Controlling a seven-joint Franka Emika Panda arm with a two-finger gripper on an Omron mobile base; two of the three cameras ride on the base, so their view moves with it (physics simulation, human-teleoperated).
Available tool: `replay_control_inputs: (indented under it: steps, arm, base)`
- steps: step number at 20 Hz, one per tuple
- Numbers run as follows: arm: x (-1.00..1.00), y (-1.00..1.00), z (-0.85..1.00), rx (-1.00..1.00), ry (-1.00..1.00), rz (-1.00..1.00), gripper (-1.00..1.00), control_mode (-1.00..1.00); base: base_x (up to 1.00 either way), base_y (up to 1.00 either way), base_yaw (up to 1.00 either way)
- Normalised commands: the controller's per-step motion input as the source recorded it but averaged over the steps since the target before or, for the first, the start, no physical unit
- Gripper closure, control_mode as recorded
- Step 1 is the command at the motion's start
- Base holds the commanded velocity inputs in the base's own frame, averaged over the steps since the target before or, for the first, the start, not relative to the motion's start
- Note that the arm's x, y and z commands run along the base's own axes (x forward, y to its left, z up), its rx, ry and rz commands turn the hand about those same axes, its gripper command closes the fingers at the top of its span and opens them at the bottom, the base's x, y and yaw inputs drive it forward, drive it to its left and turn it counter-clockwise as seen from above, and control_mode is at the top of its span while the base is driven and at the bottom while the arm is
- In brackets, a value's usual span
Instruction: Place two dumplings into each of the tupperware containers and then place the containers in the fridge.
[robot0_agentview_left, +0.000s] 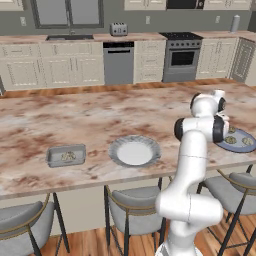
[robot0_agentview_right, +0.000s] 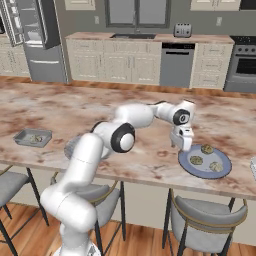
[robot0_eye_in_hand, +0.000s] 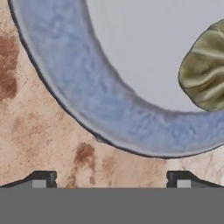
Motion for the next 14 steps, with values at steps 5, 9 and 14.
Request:
replay_control_inputs:
  steps: [5,9,14]
  arm:
    - [-0.01,-0.52,-0.24,-0.09,-0.07,0.06,-1.00,-1.00]
    - [0.00,-0.36,-0.04,-0.01,-0.08,0.05,-1.00,-1.00]
    - [-0.01,-0.13,0.00,0.00,0.00,0.00,-1.00,-1.00]
  base:
    - [0.00,0.00,0.00]
    - [0.00,0.00,0.00]
    - [0.00,0.00,0.00]
